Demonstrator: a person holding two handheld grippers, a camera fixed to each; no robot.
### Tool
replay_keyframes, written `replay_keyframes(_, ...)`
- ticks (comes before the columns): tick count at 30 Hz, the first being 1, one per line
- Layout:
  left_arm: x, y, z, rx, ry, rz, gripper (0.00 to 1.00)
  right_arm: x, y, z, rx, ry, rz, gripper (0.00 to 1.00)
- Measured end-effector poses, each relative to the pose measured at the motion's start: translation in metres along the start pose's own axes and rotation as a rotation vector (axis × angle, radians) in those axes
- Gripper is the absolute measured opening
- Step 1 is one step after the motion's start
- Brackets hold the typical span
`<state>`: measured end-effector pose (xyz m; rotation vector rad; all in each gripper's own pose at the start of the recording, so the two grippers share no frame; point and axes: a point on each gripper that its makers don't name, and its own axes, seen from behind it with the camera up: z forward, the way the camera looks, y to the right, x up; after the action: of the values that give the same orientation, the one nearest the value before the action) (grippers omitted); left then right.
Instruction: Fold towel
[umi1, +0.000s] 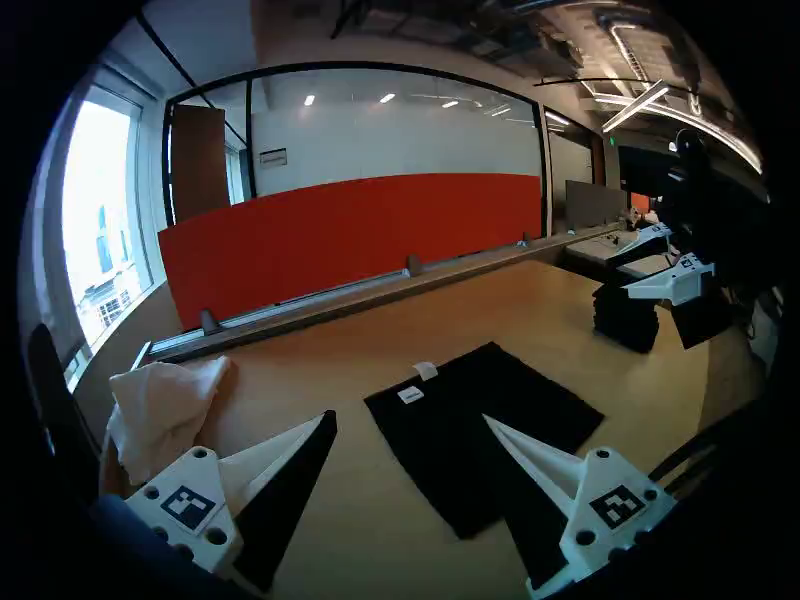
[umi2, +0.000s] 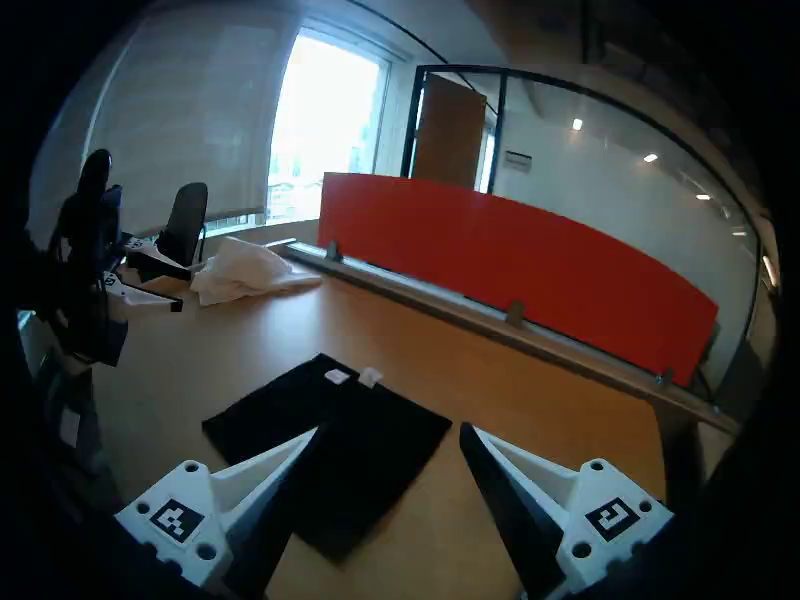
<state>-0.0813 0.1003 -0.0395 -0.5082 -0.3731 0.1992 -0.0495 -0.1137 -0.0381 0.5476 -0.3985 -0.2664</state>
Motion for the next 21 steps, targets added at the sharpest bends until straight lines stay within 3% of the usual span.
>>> replay_keyframes(11, -0.045, 0.019, 0.015, -0.048, -0.075, 0.031, 0.97, -0.043, -0.014, 0.018, 0.026, -0.056, -0.002, 1.00)
replay_keyframes(21, -0.085, 0.038, 0.025, -0.101, -0.147, 0.025, 0.97, -0.082, -0.029, 0.032, 0.066, -0.122, 0.008, 1.00)
